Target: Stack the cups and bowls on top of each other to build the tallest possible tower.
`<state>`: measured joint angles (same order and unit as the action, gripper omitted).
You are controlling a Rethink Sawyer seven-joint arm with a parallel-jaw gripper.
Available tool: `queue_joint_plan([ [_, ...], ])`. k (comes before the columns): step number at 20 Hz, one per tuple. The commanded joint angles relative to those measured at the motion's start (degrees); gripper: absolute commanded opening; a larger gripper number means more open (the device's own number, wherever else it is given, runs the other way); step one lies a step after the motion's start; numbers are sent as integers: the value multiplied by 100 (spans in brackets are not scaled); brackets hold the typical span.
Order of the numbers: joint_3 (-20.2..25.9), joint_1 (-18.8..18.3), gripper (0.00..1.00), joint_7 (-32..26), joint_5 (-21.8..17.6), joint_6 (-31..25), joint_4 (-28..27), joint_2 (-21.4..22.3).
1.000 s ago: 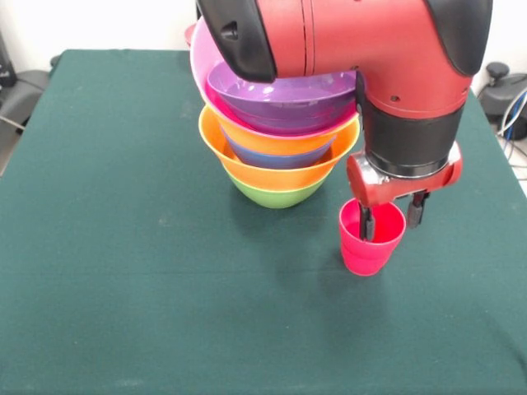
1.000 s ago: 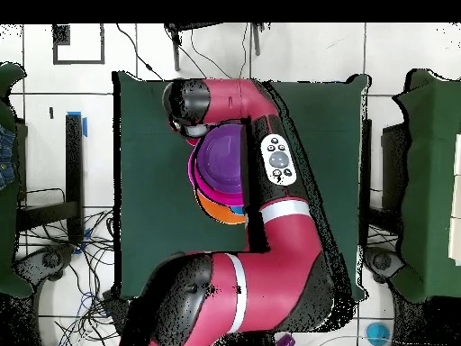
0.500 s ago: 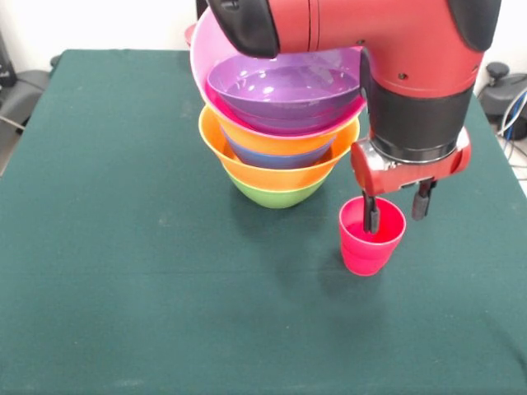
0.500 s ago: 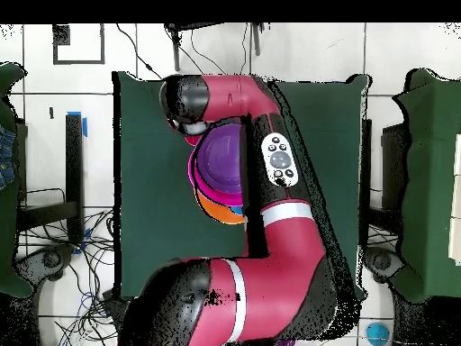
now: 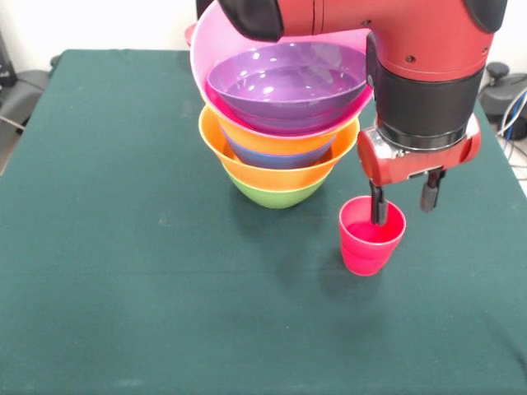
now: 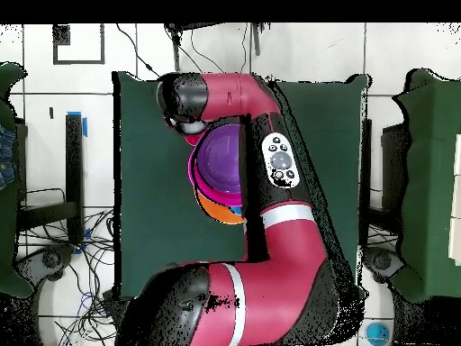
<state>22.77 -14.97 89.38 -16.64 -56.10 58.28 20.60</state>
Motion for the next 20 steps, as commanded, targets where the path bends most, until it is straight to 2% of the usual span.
queue_joint_plan([
  [1, 193, 121, 100, -27, 19, 49, 611, -153],
  [11, 120, 162, 100, 173, 105, 60, 650, -222],
  [20, 13, 182, 100, 129, -141, 455, 699, -303],
])
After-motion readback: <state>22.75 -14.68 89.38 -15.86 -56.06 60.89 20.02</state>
